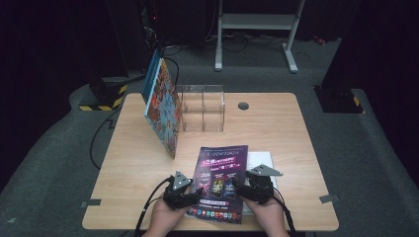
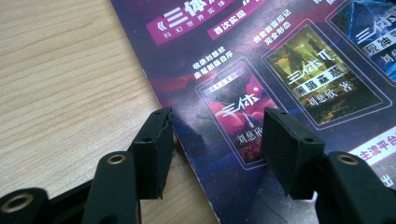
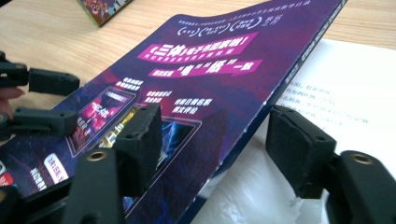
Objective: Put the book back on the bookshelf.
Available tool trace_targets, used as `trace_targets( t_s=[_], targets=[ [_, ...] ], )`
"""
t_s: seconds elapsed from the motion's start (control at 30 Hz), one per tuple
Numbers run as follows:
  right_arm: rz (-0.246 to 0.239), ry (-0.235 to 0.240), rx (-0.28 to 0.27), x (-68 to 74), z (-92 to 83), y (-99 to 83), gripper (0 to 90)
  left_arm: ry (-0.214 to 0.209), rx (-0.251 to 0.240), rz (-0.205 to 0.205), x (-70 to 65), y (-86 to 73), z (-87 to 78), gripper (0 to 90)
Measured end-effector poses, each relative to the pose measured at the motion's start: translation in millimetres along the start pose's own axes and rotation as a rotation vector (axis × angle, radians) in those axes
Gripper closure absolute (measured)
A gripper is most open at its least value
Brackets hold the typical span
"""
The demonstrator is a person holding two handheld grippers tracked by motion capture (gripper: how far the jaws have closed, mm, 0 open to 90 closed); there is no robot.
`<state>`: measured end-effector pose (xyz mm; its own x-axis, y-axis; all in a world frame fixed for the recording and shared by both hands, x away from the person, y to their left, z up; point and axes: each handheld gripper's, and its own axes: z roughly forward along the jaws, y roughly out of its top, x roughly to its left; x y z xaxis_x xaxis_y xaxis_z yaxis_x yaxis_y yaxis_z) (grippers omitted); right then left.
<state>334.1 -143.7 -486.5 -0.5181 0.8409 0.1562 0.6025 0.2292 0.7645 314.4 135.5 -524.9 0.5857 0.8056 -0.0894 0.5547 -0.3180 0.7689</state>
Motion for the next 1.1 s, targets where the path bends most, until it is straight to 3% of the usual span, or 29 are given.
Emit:
trace_targets(
  t_s=[0.23, 0.63, 0.83, 1.1],
  targets=[
    [0.009, -0.017, -0.009, -2.1, 0.9, 1.2, 47.1, 0.011, -0.004, 0.017, -1.2, 0.0, -0.1, 44.5],
    [0.004, -0.005, -0.048, -0.3, -6.1, -0.2, 60.4, 0.039, 0.0, 0.034, -1.6, 1.7, -0.3, 46.4],
    [-0.035, -0.008, -0.058, 7.7, -13.0, -6.1, 62.2, 0.06, -0.005, 0.034, 2.5, 3.1, 0.5, 49.8],
    [-0.027, -0.009, -0.058, 11.9, -16.8, -12.6, 59.5, 0.072, -0.017, 0.027, 3.8, 3.6, 2.4, 51.2]
  ],
)
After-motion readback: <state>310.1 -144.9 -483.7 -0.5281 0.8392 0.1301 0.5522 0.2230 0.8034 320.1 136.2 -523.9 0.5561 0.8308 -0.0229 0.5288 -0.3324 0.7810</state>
